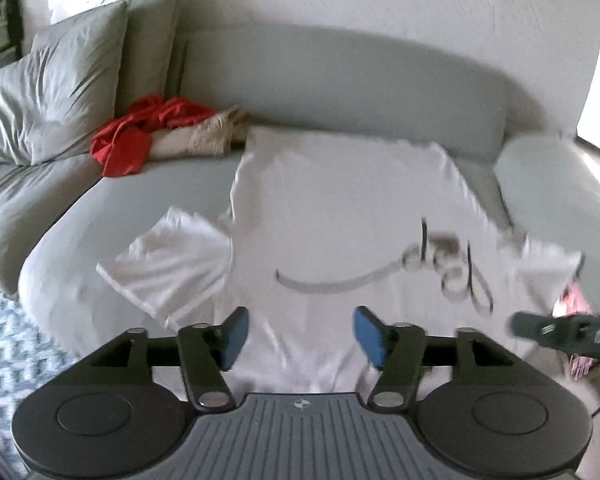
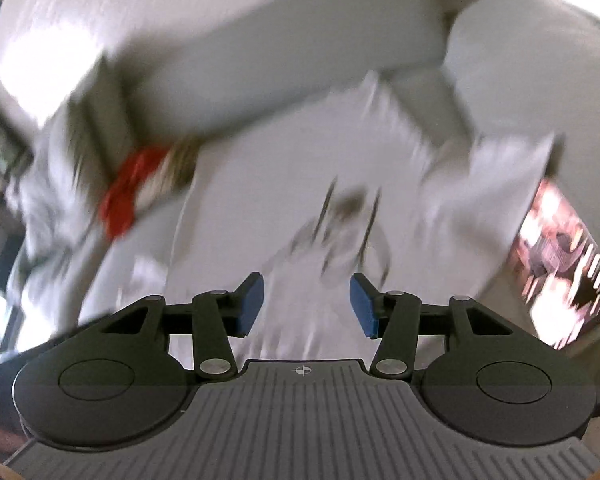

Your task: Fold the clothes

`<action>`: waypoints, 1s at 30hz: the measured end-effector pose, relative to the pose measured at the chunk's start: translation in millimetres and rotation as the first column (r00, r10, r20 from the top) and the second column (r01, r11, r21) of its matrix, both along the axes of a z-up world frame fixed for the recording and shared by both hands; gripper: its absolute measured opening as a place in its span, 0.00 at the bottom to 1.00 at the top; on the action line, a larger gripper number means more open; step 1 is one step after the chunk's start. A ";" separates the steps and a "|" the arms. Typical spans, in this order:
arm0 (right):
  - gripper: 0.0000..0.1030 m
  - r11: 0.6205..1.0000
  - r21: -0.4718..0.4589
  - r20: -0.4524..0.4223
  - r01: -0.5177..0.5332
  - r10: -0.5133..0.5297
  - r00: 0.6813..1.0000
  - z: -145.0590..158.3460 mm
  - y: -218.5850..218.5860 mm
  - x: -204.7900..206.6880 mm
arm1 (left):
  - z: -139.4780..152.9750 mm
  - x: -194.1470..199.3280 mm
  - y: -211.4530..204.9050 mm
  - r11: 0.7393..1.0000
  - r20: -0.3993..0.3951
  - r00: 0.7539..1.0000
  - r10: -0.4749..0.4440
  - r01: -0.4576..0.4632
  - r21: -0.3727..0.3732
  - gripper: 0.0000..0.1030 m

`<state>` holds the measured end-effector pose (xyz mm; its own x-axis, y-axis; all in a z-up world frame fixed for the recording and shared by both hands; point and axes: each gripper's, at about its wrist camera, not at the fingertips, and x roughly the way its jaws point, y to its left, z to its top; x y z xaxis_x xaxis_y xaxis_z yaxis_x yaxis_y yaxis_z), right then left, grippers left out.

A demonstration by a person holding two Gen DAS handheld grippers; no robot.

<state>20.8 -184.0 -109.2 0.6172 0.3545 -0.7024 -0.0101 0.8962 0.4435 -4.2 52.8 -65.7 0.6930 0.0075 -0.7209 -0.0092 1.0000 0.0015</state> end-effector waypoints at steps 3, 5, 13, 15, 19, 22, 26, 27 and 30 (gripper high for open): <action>0.53 0.998 -0.009 -0.035 -0.068 0.068 0.997 -17.6 15.5 -21.5 | -8.4 -16.9 -9.2 0.998 -0.018 1.000 0.002 -0.001 0.056 0.66; 0.54 0.996 -0.032 -0.028 -0.082 0.082 0.996 -22.5 21.1 -34.7 | -15.6 -22.1 -10.7 0.998 -0.017 1.000 0.009 -0.008 0.066 0.70; 0.65 0.988 -0.152 0.096 -0.025 0.040 0.995 -31.2 13.3 -47.0 | -47.7 -18.5 -15.6 0.998 -0.036 0.999 0.005 -0.003 0.055 0.73; 0.63 0.984 -0.181 0.121 -0.002 0.025 0.992 -30.7 11.2 -41.3 | -52.8 -9.3 -17.7 0.999 -0.025 1.000 0.010 -0.009 0.053 0.73; 0.39 0.971 -0.239 0.107 -0.024 0.051 0.993 -31.6 17.8 -6.4 | -56.1 19.0 -22.7 0.998 0.008 1.000 0.018 -0.019 0.065 0.74; 0.39 0.964 -0.265 0.071 -0.031 0.052 0.996 -38.5 21.0 29.9 | -59.7 43.7 -29.8 0.997 0.009 0.999 0.031 -0.032 0.069 0.74; 0.40 0.954 -0.298 0.028 -0.040 0.051 0.998 -49.7 19.2 75.2 | -67.6 70.9 -44.9 0.996 0.025 0.998 0.049 -0.051 0.078 0.72; 0.40 0.950 -0.311 0.036 -0.039 0.053 0.998 -50.6 17.7 82.1 | -70.4 75.5 -47.5 0.996 0.026 0.999 0.042 -0.044 0.079 0.72; 0.42 0.938 -0.344 0.024 -0.031 0.042 0.999 -56.5 11.1 101.5 | -77.7 90.8 -54.2 0.996 0.025 0.999 0.023 -0.025 0.082 0.71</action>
<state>122.3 -172.9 -165.7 0.6312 0.1175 -0.7667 -0.0541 0.9927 0.1076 86.6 -1.4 -143.4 0.7089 0.0831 -0.7003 -0.0341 0.9959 0.0836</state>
